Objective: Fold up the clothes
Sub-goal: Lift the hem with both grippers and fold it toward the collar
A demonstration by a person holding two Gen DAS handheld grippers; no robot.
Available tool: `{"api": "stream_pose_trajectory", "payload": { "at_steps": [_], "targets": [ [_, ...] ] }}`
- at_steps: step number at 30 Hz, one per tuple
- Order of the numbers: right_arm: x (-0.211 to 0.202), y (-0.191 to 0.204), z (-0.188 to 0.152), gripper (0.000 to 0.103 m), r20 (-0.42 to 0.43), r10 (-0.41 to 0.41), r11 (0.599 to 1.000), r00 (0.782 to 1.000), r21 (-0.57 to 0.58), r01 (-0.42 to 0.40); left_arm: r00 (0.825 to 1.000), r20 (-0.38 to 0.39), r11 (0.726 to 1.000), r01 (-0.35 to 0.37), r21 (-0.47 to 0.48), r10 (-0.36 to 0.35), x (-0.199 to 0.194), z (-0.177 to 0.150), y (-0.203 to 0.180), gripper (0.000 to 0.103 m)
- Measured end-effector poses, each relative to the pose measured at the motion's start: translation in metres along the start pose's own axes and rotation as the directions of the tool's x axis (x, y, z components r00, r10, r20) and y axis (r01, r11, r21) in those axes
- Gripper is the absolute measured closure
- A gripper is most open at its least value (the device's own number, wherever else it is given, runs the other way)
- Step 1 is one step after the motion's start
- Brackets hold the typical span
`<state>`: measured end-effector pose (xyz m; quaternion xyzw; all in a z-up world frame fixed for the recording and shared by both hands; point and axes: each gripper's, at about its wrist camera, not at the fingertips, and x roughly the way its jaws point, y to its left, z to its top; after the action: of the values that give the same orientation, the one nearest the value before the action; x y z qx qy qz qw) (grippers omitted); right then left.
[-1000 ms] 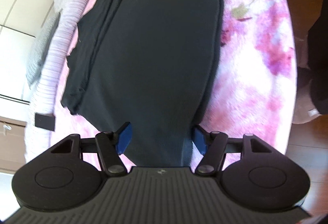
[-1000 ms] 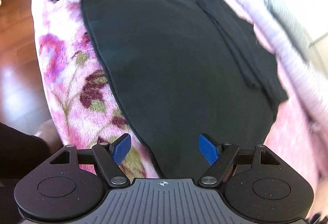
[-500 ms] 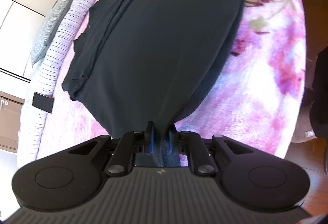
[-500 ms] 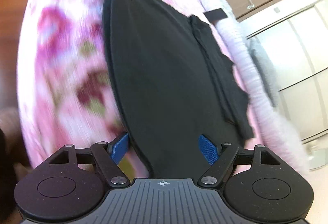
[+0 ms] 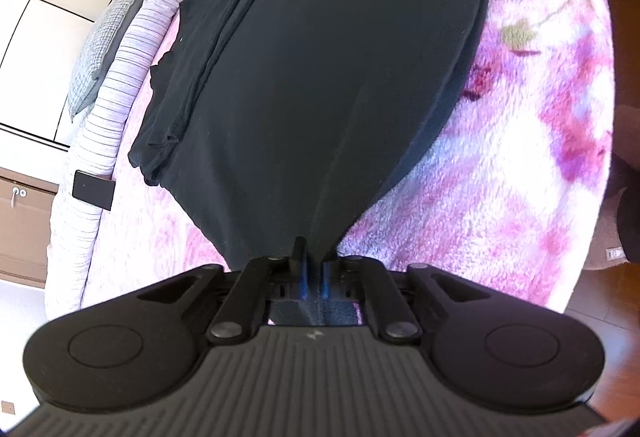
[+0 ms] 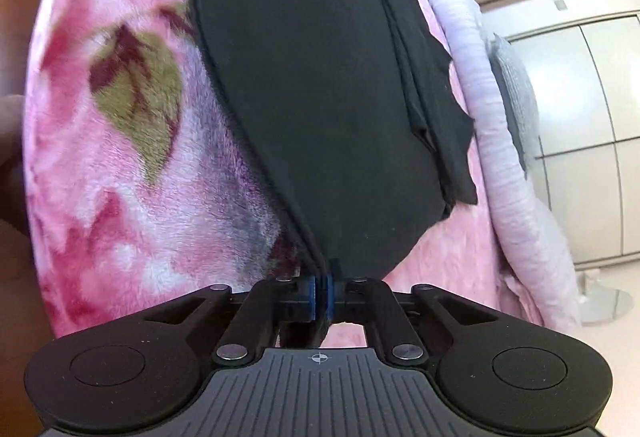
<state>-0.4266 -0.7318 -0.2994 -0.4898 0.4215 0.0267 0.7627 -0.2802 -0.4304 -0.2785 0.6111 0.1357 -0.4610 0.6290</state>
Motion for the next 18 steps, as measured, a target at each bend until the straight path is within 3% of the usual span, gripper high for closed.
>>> {"api": "stream_pose_trajectory", "payload": {
  "at_steps": [7,10,14,18],
  "targets": [
    [-0.042,-0.042,-0.006,0.101,0.043,0.114,0.993,0.993,0.037,-0.116,1.000,0.021,1.000,-0.015,0.025,0.014,-0.043,0.005,0.015,0.101],
    [-0.076,-0.042,-0.007,0.101,0.046,0.162,0.985,0.986,0.051,-0.164,1.000,0.015,1.000,0.007,0.019,-0.007,-0.072,0.005,0.012,0.101],
    [-0.127,-0.026,-0.015,0.101,0.028,0.263,0.964,0.964,0.036,-0.264,0.996,-0.008,0.996,0.092,0.016,-0.092,-0.120,-0.001,-0.009,0.101],
    [-0.172,-0.018,-0.031,0.101,0.002,0.377,0.925,0.926,0.047,-0.377,0.977,-0.038,0.978,0.210,-0.009,-0.210,-0.173,-0.005,-0.036,0.101]
  ]
}}
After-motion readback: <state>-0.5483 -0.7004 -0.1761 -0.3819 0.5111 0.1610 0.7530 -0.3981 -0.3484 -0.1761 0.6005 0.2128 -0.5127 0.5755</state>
